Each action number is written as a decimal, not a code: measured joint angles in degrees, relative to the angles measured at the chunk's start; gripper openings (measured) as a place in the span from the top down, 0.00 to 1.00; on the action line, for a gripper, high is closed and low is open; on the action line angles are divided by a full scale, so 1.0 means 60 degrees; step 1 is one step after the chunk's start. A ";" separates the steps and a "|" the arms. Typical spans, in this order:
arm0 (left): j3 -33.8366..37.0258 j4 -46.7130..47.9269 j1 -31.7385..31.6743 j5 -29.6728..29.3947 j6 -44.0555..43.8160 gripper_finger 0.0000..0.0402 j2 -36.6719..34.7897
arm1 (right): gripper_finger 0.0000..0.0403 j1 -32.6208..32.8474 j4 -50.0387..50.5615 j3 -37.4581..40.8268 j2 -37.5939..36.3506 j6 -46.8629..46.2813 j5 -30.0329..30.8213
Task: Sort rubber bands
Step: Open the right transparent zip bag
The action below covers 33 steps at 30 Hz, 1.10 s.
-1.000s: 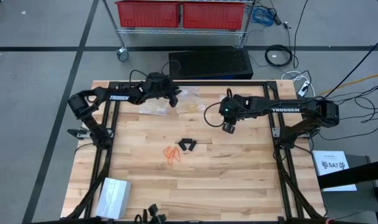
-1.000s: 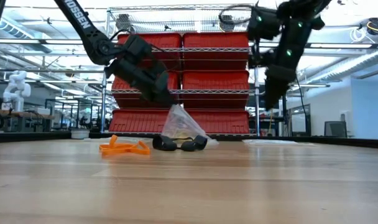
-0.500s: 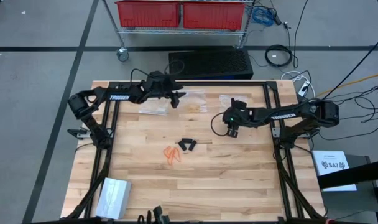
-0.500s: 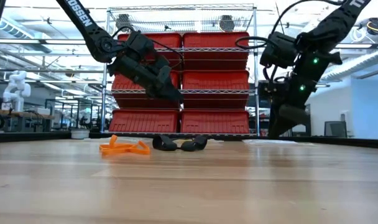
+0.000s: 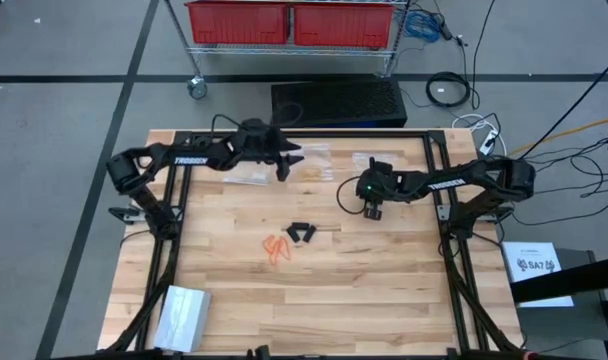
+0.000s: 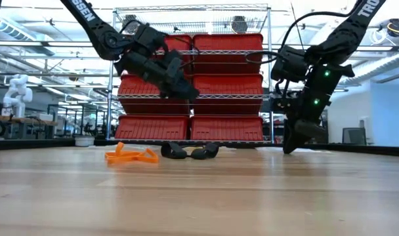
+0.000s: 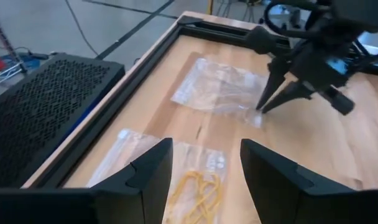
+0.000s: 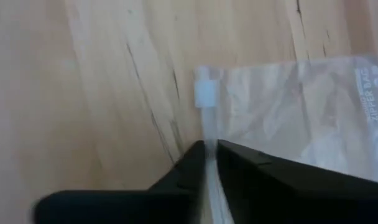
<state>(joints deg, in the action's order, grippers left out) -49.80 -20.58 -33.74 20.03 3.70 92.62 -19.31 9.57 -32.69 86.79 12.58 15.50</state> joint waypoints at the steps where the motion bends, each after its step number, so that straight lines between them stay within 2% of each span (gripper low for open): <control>1: 0.0000 0.0046 0.0052 0.0000 0.0032 0.51 -0.0039 | 0.96 0.0000 0.0033 0.0000 -0.0072 0.0026 -0.0039; 6: 0.0000 0.0034 0.0375 0.0004 0.0502 0.51 -0.0323 | 0.99 -0.0038 0.1230 -0.0478 -0.0484 -0.0613 -0.0873; 14: 0.0000 0.0059 0.1119 0.0791 0.1244 0.51 -0.0474 | 1.00 0.0411 0.3250 -0.2259 -0.1813 -0.1614 -0.3095; 16: 0.0000 0.0042 0.1408 0.0805 0.1289 0.51 -0.0474 | 1.00 0.0561 0.3656 -0.2721 -0.2080 -0.1871 -0.3380; 23: -0.0264 0.0017 0.2473 0.0690 0.1441 0.51 -0.0473 | 1.00 0.1332 0.4047 -0.4091 -0.2326 -0.2236 -0.3390; 28: -0.0676 0.0098 0.2893 0.0603 0.1222 0.51 -0.0466 | 1.00 0.1688 0.4089 -0.4486 -0.2286 -0.2236 -0.3350; 33: -0.1145 0.1112 0.3054 0.0375 0.1013 0.51 -0.0466 | 1.00 0.1921 0.4071 -0.4603 -0.2284 -0.2240 -0.3252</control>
<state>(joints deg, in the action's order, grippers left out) -56.67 -13.91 -15.41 22.28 9.78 89.82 -7.79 33.99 -60.30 73.09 -0.86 -4.01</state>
